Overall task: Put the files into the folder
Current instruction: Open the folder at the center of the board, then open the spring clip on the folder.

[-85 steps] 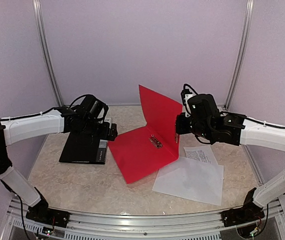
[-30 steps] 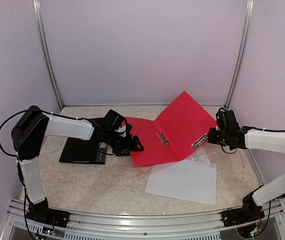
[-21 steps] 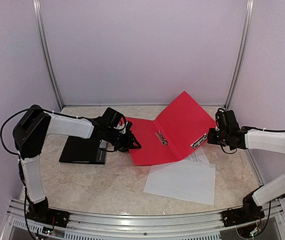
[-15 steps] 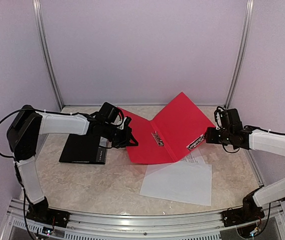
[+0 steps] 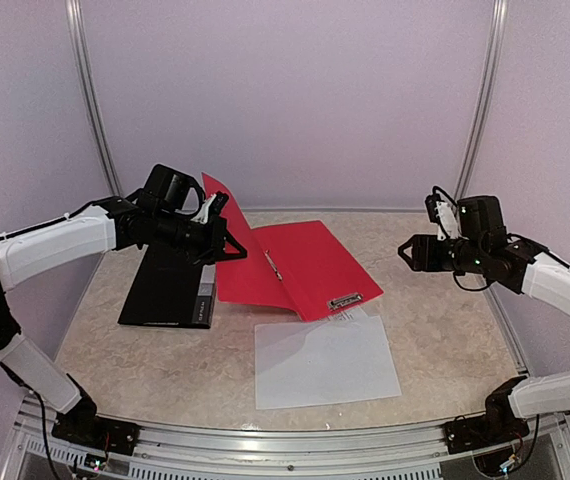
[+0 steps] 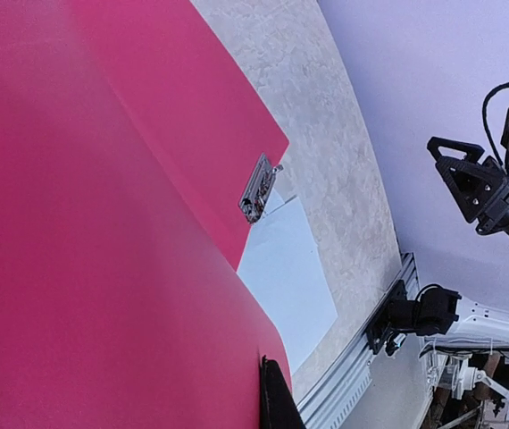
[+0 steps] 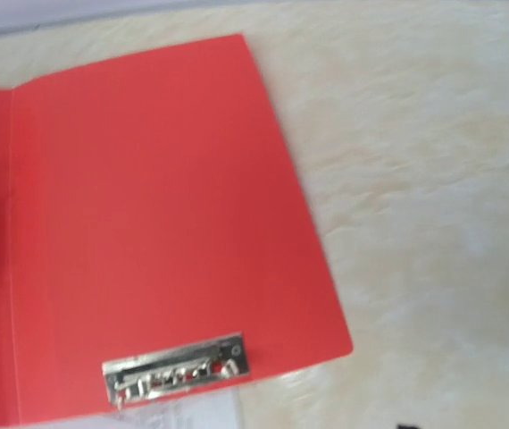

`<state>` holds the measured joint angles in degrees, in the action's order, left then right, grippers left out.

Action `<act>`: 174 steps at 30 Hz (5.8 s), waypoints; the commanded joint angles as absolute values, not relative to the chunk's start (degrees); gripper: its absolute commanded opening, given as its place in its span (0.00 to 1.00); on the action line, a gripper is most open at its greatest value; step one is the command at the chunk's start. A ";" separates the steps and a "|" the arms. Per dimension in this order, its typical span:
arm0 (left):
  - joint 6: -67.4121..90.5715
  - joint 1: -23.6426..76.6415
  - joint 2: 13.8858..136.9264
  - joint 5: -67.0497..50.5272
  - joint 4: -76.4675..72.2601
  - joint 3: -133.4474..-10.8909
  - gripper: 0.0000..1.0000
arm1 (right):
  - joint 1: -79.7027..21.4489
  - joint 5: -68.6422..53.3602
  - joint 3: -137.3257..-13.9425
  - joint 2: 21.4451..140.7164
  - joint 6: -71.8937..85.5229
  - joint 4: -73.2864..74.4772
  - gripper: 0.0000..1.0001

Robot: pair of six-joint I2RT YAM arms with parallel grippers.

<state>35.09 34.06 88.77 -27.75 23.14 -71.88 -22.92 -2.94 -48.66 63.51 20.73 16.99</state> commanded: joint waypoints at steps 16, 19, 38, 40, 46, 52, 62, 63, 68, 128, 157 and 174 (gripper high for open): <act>25.57 27.91 78.30 -25.99 48.72 -69.35 0.01 | -36.99 -13.66 -51.81 84.43 13.76 13.58 0.52; 24.20 27.22 80.40 -24.75 49.30 -68.90 0.04 | -38.41 -15.02 -51.57 86.97 14.27 12.69 0.47; 23.73 27.07 83.01 -17.89 49.97 -66.27 0.41 | -45.09 -9.21 -58.72 100.61 14.70 14.74 0.37; 23.85 27.16 83.06 -15.53 50.70 -66.31 0.47 | -45.16 -8.83 -58.58 100.32 14.61 15.41 0.35; 24.25 27.47 82.88 -10.11 52.41 -66.66 0.62 | -45.09 -9.21 -56.71 99.27 15.14 15.71 0.30; 24.34 27.75 83.40 -8.99 52.72 -66.87 0.65 | -45.09 -8.41 -55.52 99.09 15.22 15.90 0.25; 26.31 28.96 86.96 -0.21 56.49 -65.77 0.66 | -45.13 -6.54 -56.00 100.40 14.82 16.08 0.13; 26.90 29.17 87.71 -0.18 56.40 -65.44 0.65 | -45.12 -6.34 -56.02 100.57 14.79 16.21 0.11; 28.71 29.71 91.94 2.30 55.09 -63.69 0.65 | -45.10 -4.62 -55.93 100.55 14.60 17.02 0.01; 14.38 46.74 93.68 25.32 54.92 -80.79 0.97 | -44.29 -4.49 -55.61 99.84 15.61 17.71 0.00; -13.36 50.29 96.02 -12.40 24.73 -76.11 0.92 | -43.71 -8.03 -54.27 99.45 16.67 14.23 0.00; -29.90 50.37 113.09 -26.63 9.40 -73.66 0.80 | -42.89 -10.16 -53.74 99.89 17.25 13.46 0.00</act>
